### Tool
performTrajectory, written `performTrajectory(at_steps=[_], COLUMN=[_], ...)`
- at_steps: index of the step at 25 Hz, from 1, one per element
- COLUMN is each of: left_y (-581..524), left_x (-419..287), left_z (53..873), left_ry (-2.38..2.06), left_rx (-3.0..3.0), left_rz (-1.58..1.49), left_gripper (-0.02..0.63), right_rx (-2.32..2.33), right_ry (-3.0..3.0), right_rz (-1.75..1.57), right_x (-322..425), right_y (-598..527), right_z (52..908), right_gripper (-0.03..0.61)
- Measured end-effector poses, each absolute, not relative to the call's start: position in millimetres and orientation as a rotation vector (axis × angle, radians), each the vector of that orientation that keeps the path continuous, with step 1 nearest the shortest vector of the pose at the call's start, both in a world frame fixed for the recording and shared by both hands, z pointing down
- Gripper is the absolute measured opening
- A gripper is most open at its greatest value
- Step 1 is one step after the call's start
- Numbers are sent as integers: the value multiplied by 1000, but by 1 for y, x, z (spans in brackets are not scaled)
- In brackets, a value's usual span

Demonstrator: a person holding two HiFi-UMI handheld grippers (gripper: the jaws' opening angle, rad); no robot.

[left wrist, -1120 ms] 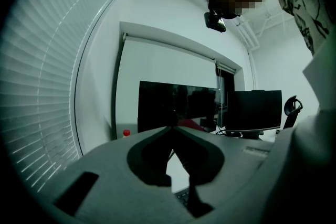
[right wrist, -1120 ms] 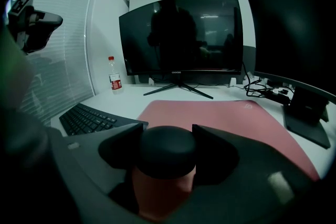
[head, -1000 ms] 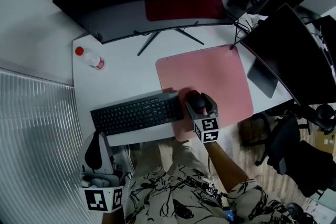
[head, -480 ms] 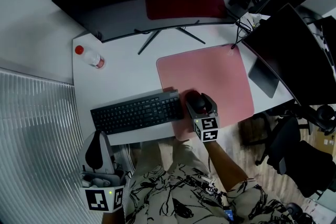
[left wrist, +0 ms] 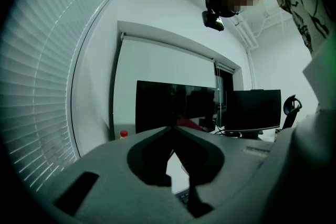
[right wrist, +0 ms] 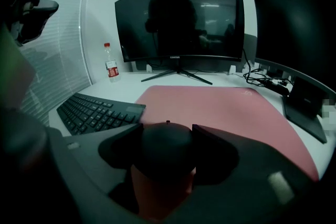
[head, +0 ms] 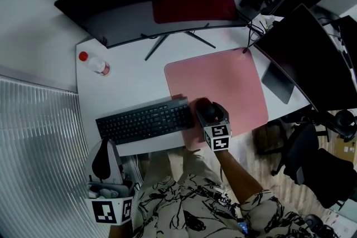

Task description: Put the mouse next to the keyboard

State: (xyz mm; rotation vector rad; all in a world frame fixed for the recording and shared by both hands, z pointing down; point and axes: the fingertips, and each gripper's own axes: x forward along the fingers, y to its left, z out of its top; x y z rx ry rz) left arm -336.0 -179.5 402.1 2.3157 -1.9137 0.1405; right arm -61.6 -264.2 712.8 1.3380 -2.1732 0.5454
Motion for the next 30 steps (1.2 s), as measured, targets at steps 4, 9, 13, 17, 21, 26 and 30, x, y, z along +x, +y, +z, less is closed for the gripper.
performTrajectory(at_steps=[4,9,13,17,21,26,30], left_y=[-180,-181,-181,-182,-183,-183,-184], left_x=[-338,-339,-338,-339,-341,-341,-341], left_z=[401,402,402,405,406,406,408], left_ry=[-1915,-1916,-1916,-1916,-1920,-1919,-1917], left_rx=[2313,2311,2308,2304,2297,2298,2295], left_rz=[138,136,143,149,153,149,151], left_gripper=[-6,-6,-6,-6,-6,-5,-5], right_rx=[1304,1265,1265,1293,1324,1347,1355], right_ry=[-2146,-2107,-2076,-2054,-2047,-2035,-2028], right_rz=[586,613,645,668,685,703,709], right_x=[-60,-62,-62,-61,-62,-61,-62], right_y=[-257,-250,-249,-253,-254,-256,-257], right_z=[723,732,739,743,742,742,742], right_gripper=[307,307,307,307,307,307,307])
